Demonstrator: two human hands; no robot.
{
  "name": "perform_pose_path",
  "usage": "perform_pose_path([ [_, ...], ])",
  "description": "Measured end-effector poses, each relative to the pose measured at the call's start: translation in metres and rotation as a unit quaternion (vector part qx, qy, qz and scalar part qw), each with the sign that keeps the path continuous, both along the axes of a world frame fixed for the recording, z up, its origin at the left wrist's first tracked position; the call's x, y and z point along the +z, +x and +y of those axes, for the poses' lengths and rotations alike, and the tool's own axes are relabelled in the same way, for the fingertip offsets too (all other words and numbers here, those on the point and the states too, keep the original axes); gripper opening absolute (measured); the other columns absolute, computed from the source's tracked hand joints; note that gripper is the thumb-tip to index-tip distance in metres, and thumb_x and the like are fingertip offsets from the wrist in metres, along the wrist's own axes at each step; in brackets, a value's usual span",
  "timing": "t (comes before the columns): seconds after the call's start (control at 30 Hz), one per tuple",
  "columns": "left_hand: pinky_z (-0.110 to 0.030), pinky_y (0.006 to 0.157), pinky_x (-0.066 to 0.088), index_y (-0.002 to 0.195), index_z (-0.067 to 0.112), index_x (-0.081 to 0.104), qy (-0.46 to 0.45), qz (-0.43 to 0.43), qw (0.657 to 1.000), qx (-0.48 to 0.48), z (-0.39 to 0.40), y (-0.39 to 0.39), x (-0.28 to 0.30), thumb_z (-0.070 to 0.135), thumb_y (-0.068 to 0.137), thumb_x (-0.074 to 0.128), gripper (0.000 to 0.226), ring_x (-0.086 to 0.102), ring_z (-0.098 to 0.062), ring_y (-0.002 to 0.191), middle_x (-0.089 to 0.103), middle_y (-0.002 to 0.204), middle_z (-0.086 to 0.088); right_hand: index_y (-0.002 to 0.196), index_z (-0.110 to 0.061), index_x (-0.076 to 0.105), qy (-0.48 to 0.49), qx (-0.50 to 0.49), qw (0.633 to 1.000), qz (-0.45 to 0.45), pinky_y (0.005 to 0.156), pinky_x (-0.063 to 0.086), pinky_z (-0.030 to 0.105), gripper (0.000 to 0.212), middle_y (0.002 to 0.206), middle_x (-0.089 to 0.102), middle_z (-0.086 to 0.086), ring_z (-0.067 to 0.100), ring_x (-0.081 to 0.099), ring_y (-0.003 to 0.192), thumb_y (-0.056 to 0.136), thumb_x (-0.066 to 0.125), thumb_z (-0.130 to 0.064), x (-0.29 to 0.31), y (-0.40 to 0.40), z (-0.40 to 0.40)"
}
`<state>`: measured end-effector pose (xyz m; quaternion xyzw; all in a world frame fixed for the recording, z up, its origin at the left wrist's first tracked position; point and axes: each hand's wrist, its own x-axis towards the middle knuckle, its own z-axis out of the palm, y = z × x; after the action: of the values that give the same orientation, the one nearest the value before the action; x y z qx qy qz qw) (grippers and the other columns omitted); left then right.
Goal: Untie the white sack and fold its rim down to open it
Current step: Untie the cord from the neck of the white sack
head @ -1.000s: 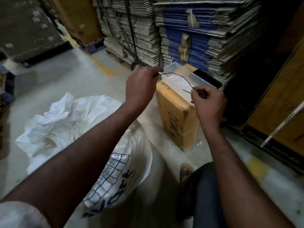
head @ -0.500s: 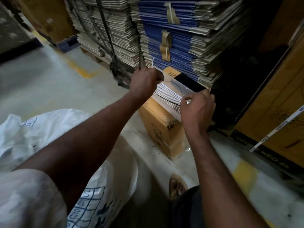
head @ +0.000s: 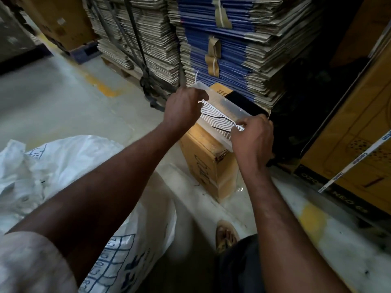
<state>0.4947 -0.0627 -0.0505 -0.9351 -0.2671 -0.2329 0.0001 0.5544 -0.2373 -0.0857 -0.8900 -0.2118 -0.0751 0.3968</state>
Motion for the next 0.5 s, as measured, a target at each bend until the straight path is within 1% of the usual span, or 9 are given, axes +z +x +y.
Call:
perform_pose_path([
  [0.1,-0.039,0.084,0.062,0.123,0.031,0.079,-0.001,-0.020,1.000,0.002,-0.017,-0.027,0.007,0.017,0.099,0.072,0.029,0.072,-0.020,0.110,0.081,0.116,0.005,0.107,-0.018,0.081,0.047,0.062,0.997,-0.009,0.080,0.050,0.026,0.020,0.109,0.073,0.003,0.021,0.069,0.103,0.091,0.069,-0.014,0.010,-0.015,0.008],
  [0.13,-0.039,0.083,0.062,0.123,0.032,0.079,-0.005,-0.026,1.000,0.005,-0.024,-0.040,0.010,0.017,0.100,0.069,0.029,0.071,-0.021,0.111,0.081,0.115,0.007,0.106,-0.018,0.081,0.060,0.091,0.994,-0.015,0.078,0.049,0.024,0.019,0.105,0.074,0.001,0.018,0.070,0.098,0.091,0.069,-0.015,0.014,-0.022,0.012],
  [0.27,-0.034,0.081,0.057,0.122,0.035,0.078,-0.021,-0.060,0.997,0.038,-0.045,-0.109,0.024,0.019,0.100,0.064,0.030,0.066,-0.019,0.114,0.079,0.116,0.011,0.102,-0.019,0.081,0.104,0.209,0.972,-0.027,0.078,0.055,0.035,0.017,0.094,0.073,0.000,0.018,0.068,0.083,0.090,0.068,-0.018,0.028,-0.063,0.028],
  [0.37,-0.032,0.075,0.053,0.122,0.037,0.077,-0.034,-0.072,0.994,0.068,-0.057,-0.171,0.030,0.019,0.101,0.061,0.032,0.062,-0.017,0.108,0.079,0.113,0.014,0.102,-0.018,0.081,0.120,0.265,0.956,-0.048,0.077,0.050,0.029,0.016,0.092,0.074,0.001,0.016,0.067,0.081,0.090,0.072,-0.019,0.037,-0.099,0.035],
  [0.43,-0.035,0.076,0.056,0.121,0.037,0.077,-0.048,-0.089,0.990,0.095,-0.063,-0.216,0.034,0.020,0.101,0.062,0.030,0.061,-0.015,0.105,0.079,0.111,0.016,0.103,-0.015,0.082,0.136,0.298,0.944,-0.050,0.077,0.050,0.025,0.016,0.094,0.076,0.002,0.014,0.068,0.082,0.089,0.074,-0.015,0.042,-0.126,0.040],
  [0.5,-0.038,0.079,0.057,0.120,0.037,0.077,-0.054,-0.104,0.986,0.120,-0.069,-0.259,0.039,0.021,0.102,0.063,0.027,0.062,-0.014,0.105,0.079,0.110,0.016,0.104,-0.014,0.082,0.140,0.331,0.931,-0.056,0.078,0.054,0.025,0.016,0.096,0.077,0.003,0.013,0.069,0.083,0.090,0.074,-0.014,0.046,-0.154,0.045],
])
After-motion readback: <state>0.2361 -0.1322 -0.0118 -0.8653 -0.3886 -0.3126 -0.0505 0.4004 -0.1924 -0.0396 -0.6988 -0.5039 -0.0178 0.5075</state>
